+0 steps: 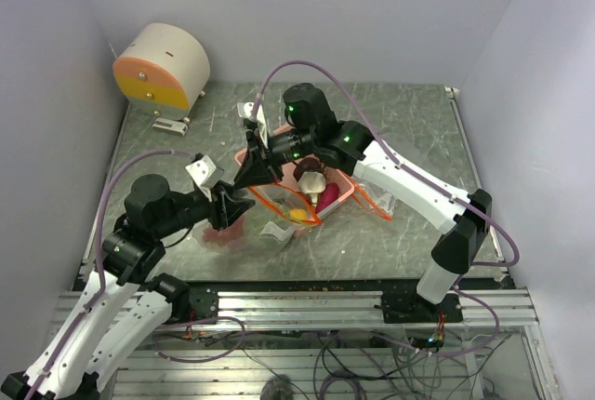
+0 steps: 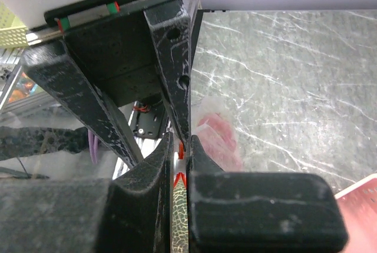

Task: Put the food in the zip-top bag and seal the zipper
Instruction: Zip the zipper food storage bag at the center of the board.

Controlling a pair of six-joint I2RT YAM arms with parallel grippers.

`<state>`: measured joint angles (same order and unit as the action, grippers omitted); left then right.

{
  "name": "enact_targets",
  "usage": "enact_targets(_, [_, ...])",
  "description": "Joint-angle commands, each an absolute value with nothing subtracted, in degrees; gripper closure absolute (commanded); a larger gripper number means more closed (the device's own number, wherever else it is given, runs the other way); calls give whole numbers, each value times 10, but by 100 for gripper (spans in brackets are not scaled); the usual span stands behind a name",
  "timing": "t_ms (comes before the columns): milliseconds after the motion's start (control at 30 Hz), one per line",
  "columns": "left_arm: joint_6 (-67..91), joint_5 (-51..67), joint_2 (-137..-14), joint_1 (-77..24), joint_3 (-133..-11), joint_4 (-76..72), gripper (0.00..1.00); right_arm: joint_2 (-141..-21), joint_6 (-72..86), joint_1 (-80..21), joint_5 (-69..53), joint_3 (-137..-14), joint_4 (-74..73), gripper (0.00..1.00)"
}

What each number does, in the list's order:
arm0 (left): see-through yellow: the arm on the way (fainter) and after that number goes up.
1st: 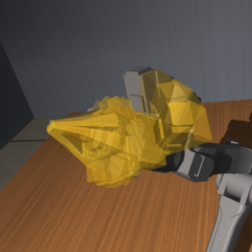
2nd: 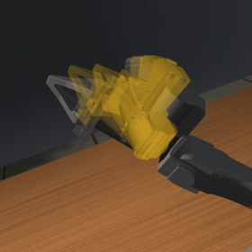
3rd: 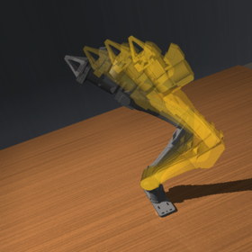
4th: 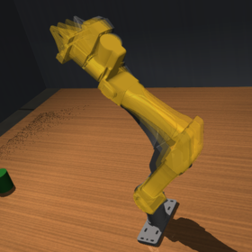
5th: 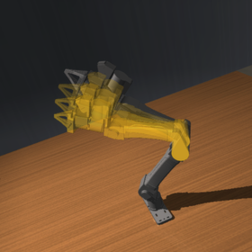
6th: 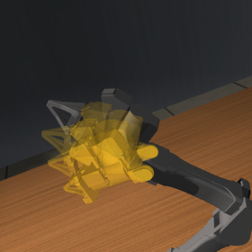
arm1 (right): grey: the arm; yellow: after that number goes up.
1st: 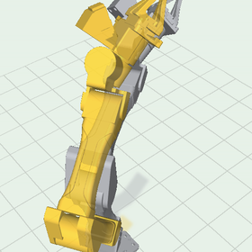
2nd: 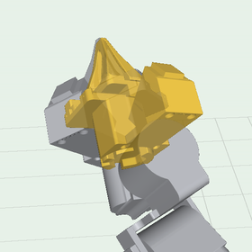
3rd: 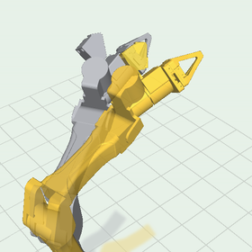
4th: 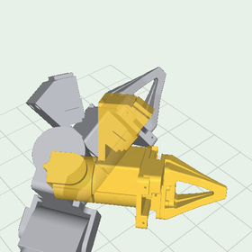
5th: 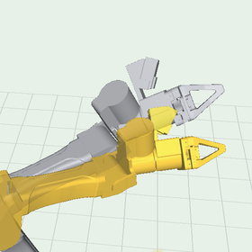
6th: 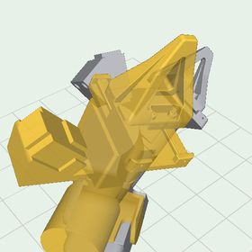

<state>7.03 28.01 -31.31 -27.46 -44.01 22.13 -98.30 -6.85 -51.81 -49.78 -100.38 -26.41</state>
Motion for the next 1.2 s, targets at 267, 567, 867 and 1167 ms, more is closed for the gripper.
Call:
enact_targets(267, [77, 370, -322, -276, -410, 160, 92, -971, -69, -515, -501, -1000, -246, 100])
enact_targets(567, [96, 337, -310, -276, -406, 180, 93, -950, -42, -511, -470, -974, -207, 100])
enact_targets(867, [107, 260, -293, -276, -410, 207, 93, -887, -15, -502, -377, -904, -133, 47])
enact_targets(1167, [111, 229, -279, -276, -410, 212, 93, -794, 84, -486, -203, -801, -136, 41])
